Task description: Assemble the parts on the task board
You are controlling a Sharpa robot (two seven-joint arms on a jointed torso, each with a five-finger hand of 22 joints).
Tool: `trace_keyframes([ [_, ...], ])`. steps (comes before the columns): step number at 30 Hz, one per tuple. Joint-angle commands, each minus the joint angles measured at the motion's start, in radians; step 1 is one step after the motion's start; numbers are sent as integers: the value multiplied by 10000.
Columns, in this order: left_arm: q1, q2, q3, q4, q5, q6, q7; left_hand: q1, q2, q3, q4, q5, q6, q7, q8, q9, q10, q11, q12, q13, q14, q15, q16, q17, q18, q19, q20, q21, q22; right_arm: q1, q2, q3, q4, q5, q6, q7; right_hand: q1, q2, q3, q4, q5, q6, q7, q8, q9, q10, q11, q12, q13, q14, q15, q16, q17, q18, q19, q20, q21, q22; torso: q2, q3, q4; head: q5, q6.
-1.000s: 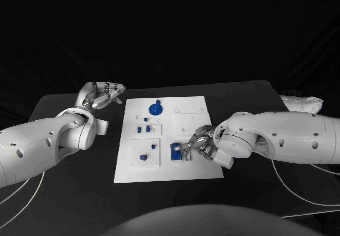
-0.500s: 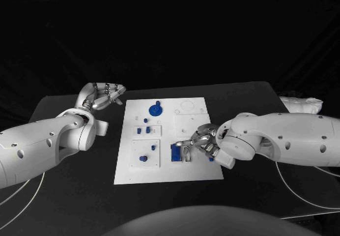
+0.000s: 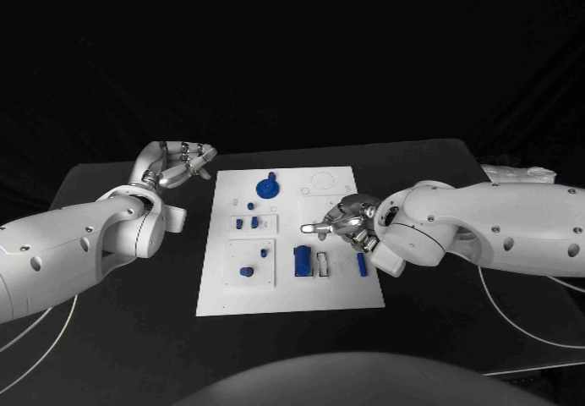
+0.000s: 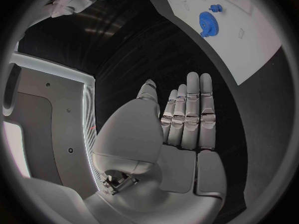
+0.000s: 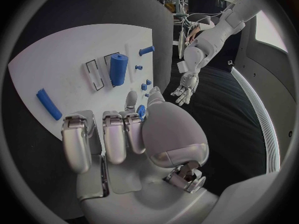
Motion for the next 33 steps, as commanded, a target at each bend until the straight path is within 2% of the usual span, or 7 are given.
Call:
trace_keyframes([
  [1, 4, 32, 7, 10, -39, 161, 52, 26, 78, -55, -15, 62, -38, -16, 13, 12, -52, 29, 10, 12, 3, 63, -53, -9, 117, 63, -23, -29, -9, 10, 12, -6, 50, -533, 458, -476, 68, 6, -123, 15, -163, 100, -122, 593, 744, 1047, -121, 28, 2628, 1040, -103, 41, 2627, -66, 1044, -105, 44, 2630, -15, -11, 4, -9, -32],
  [5, 4, 20, 7, 14, -39, 155, 48, 26, 78, -55, -15, 62, -38, -16, 13, 12, -52, 29, 10, 12, 3, 63, -53, -9, 117, 63, -23, -29, -9, 4, 72, -7, 25, -759, 973, -954, 9, -14, -206, 24, -304, 387, -168, 997, 1313, 1047, -173, 28, 2628, 1040, -135, 41, 2627, -66, 1044, -140, 44, 2630, -8, -1, -9, 5, -46],
  [8, 4, 9, 7, 23, -39, 152, 44, 26, 78, -55, -15, 62, -38, -16, 13, 12, -52, 29, 10, 12, 3, 63, -53, -9, 117, 63, -23, -29, -9, -21, 123, -7, -4, -911, 1268, -1181, 18, 2, -211, 11, -347, 474, -183, 1104, 1473, 1047, -188, 28, 2628, 1040, -144, 41, 2627, -66, 1044, -152, 44, 2630, -7, 1, 3, 7, -55],
  [20, 4, -34, 7, 57, -40, 144, 44, 29, 81, -57, -15, 63, -37, -17, 14, 13, -53, 29, 10, 12, 3, 63, -54, -10, 117, 64, -23, -31, -11, -121, 487, -8, -214, -1300, 2144, -1626, 134, 166, -135, -72, -407, 521, -221, 1206, 1739, 1047, -223, 28, 2628, 1040, -182, 41, 2627, -66, 1044, -187, 44, 2630, -9, -9, 1, -3, -92],
  [33, 5, -38, 8, 76, -43, 147, 47, 37, 89, -63, -16, 65, -35, -18, 15, 13, -53, 29, 10, 12, 2, 64, -56, -13, 117, 65, -23, -36, -17, -309, 927, -7, -653, -1403, 2574, -1789, 124, 280, -111, -55, -437, 519, -229, 1209, 1823, 1047, -231, 28, 2628, 1040, -200, 41, 2627, -66, 1044, -206, 44, 2630, -11, -5, 5, -1, -84],
])
